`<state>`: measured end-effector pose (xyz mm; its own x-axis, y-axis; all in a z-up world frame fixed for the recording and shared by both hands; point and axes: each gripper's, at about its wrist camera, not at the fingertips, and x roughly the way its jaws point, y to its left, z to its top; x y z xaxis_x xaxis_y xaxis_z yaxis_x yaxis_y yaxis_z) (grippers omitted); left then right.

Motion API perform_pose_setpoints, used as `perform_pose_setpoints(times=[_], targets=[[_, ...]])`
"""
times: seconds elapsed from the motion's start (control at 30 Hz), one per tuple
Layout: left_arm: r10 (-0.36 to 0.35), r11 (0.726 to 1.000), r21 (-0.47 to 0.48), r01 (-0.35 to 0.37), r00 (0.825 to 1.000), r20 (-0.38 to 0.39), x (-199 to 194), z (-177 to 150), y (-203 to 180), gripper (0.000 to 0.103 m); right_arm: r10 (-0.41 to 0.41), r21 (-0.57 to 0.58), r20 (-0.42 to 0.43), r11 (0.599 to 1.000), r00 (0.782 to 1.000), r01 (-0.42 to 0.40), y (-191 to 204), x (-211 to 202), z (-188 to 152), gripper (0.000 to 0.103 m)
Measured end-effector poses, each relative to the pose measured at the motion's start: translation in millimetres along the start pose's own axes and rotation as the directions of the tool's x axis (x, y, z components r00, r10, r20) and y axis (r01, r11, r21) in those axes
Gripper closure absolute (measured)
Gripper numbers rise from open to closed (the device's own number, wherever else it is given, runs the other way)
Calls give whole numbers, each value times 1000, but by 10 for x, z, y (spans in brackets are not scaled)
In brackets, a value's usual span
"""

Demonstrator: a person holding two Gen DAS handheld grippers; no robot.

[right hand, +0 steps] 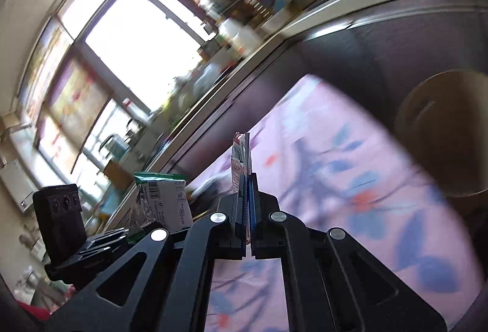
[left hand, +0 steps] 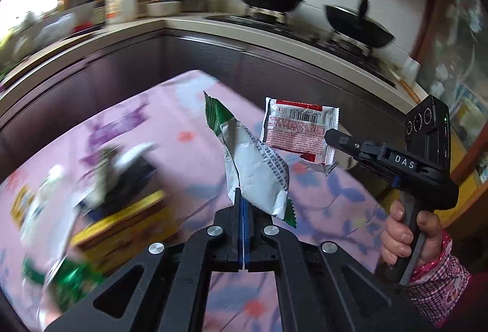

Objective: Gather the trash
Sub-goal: 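Carry both items to the beige bin and open both tools over it, then move both tools back over the table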

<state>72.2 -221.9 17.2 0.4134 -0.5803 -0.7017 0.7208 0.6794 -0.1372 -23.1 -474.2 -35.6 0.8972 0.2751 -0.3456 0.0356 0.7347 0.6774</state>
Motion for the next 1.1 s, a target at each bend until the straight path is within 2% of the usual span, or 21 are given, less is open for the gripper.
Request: perform_pose_setpoints(times=[0.1,0.17,0.33,0.4,0.43,0.47,0.5,0.53,0.67,0.87,0.97,1.1], targets=[[-71,994,87,73,997,-28,449,340,-444,103,-129,34,71,991,989,127,-430,-270,147,102],[-111,985,124,117,992,-51,752,540,-723,103,-210,73,95,976,973,203,-719,-400,233,102],[-186,962,174,210,972,-142,1531,874,-1240,102,-310,151,82,943,947,295,-1272,-466,404,101],[-213,955,164,246,957,-195,1822,940,-1365,100,-341,152,62,932,938,329,-1373,-395,435,99],[-203,958,158,240,955,-217,1976,971,-1397,87,-362,149,45,924,931,352,-1432,-338,453,97],[-172,966,151,211,956,-236,2123,998,-1411,60,-376,152,27,918,926,368,-1470,-264,495,94],[-139,974,144,176,962,-236,2213,1016,-1403,43,-381,163,22,913,924,373,-1512,-230,512,77],[-123,978,138,158,966,-229,2251,1027,-1404,43,-382,174,30,912,924,372,-1559,-231,503,69],[-121,983,115,146,972,-202,2182,1040,-1364,44,-376,164,72,918,924,361,-1539,-277,520,69],[-108,987,114,117,991,-80,1556,901,-1157,43,-309,138,95,946,946,294,-1247,-287,448,69],[-62,992,110,64,998,-26,1309,821,-1013,41,-259,127,90,961,962,247,-1030,-251,387,69],[43,995,87,-46,999,29,943,639,-803,40,-184,98,56,979,981,177,-641,-93,295,69]])
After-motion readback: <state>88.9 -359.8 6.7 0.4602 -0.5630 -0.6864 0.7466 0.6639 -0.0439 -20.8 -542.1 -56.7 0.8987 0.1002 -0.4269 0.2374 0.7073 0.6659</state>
